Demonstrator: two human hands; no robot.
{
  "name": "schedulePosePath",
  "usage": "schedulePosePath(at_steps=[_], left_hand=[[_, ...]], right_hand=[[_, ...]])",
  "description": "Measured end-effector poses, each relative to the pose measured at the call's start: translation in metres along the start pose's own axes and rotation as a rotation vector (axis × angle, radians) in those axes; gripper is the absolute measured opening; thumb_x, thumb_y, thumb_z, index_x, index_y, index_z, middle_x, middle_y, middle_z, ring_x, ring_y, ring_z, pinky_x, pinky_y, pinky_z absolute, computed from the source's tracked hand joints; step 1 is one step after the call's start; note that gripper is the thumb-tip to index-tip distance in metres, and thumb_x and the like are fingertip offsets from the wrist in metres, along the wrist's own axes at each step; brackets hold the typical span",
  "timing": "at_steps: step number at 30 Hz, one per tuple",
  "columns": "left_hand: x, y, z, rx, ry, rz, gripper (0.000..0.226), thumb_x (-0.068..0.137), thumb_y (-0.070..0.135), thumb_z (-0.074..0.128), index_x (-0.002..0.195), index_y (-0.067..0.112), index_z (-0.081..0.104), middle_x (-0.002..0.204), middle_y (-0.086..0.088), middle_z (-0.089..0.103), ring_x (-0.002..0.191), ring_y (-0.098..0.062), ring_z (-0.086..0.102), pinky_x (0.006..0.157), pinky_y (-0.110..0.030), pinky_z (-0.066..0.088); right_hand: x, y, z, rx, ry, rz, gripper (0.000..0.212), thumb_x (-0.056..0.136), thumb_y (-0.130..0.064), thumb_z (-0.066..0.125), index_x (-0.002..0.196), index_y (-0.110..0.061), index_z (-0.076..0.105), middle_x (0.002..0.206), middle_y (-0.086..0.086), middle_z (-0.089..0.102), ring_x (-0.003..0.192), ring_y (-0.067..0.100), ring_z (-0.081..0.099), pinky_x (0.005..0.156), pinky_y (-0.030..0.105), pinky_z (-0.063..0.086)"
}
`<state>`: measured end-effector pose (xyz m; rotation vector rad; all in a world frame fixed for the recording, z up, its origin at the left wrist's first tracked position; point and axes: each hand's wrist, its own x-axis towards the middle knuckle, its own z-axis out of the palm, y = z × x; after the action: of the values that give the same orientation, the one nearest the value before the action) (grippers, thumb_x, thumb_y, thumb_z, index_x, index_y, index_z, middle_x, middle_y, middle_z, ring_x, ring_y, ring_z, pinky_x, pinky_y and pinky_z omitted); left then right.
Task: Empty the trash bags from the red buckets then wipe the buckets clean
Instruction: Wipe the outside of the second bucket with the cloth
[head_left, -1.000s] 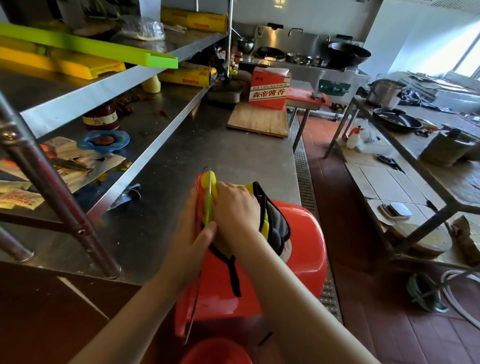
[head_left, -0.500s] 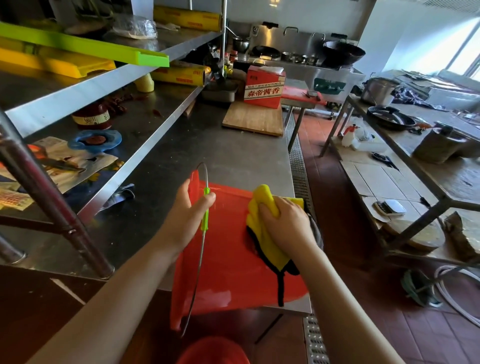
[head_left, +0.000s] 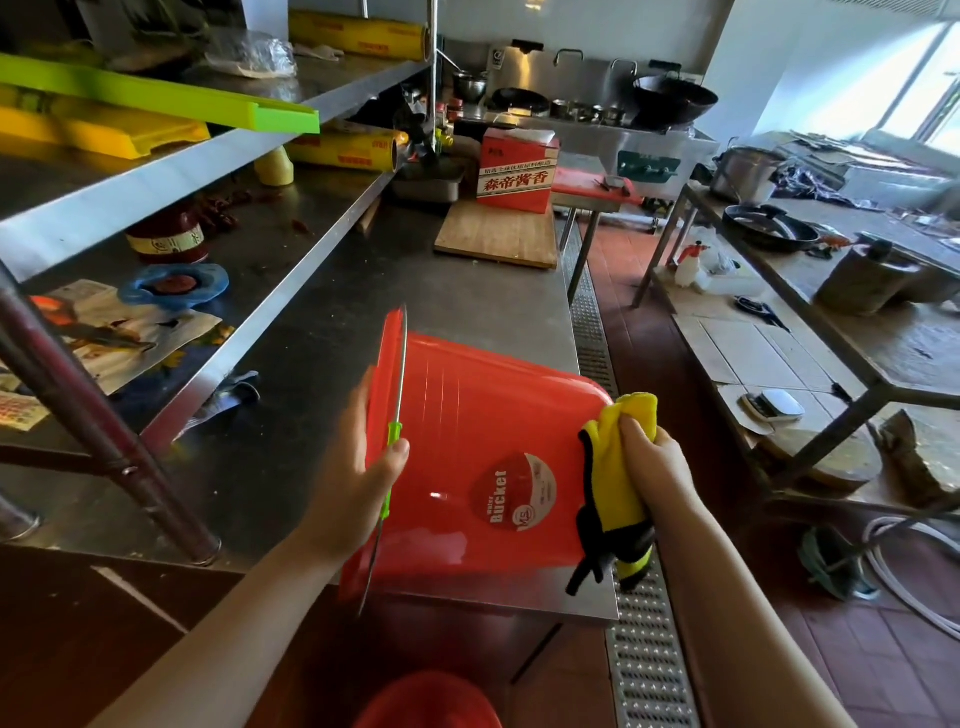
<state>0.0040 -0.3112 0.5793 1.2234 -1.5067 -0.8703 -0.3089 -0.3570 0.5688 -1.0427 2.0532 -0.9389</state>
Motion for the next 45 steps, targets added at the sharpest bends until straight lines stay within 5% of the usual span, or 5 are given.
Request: schedulePosePath(at_steps=[8, 13, 19, 36, 45], left_hand=[[-0.013, -0.016, -0.013, 0.001, -0.104, -0.032, 0.085, 0.078, 0.071, 0.056, 0.148, 0.036, 0.022, 0.149, 0.004, 0.043, 0.136, -0.014, 0.045, 0.11, -0.054, 0.039], [0.021, 0.008, -0.02, 0.029, -0.094, -0.126, 0.094, 0.068, 0.072, 0.057, 0.144, 0.029, 0.022, 0.135, 0.005, 0.051, 0.105, 0.001, 0.06, 0.087, -0.021, 0.051], [0.067, 0.029, -0.006, 0.087, -0.032, -0.151, 0.101, 0.075, 0.07, 0.047, 0.157, 0.032, 0.001, 0.166, 0.006, 0.004, 0.15, -0.017, 0.011, 0.117, -0.044, 0.019], [0.036, 0.002, -0.002, 0.039, 0.006, -0.093, 0.081, 0.085, 0.048, 0.043, 0.157, 0.034, 0.008, 0.164, 0.017, 0.006, 0.148, 0.0, 0.011, 0.122, -0.037, 0.018], [0.026, 0.007, -0.004, -0.102, 0.038, -0.081, 0.066, 0.089, 0.036, 0.042, 0.151, 0.039, 0.018, 0.135, 0.043, 0.027, 0.123, 0.03, 0.03, 0.097, 0.0, 0.03]], right_hand=[[-0.013, 0.02, 0.015, -0.11, 0.061, -0.137, 0.03, 0.095, -0.043, 0.046, 0.113, -0.022, 0.058, 0.106, 0.009, 0.066, 0.103, 0.032, 0.06, 0.088, 0.042, 0.046], [-0.018, 0.018, 0.022, -0.214, 0.014, -0.333, 0.068, 0.082, -0.052, 0.041, 0.148, -0.037, 0.034, 0.152, -0.005, 0.04, 0.133, 0.024, 0.043, 0.107, 0.047, 0.039], [-0.022, 0.017, 0.023, -0.197, 0.02, -0.4, 0.06, 0.085, -0.05, 0.041, 0.143, -0.034, 0.043, 0.141, -0.007, 0.052, 0.124, 0.023, 0.05, 0.102, 0.047, 0.043], [-0.038, -0.088, 0.097, -0.551, -0.073, -0.793, 0.05, 0.099, -0.045, 0.039, 0.145, -0.024, 0.045, 0.146, -0.002, 0.049, 0.135, 0.021, 0.043, 0.111, 0.034, 0.033], [-0.086, -0.122, 0.142, -0.634, -0.184, -0.982, 0.053, 0.099, -0.036, 0.044, 0.15, -0.025, 0.034, 0.154, -0.004, 0.038, 0.143, 0.016, 0.033, 0.118, 0.036, 0.027]])
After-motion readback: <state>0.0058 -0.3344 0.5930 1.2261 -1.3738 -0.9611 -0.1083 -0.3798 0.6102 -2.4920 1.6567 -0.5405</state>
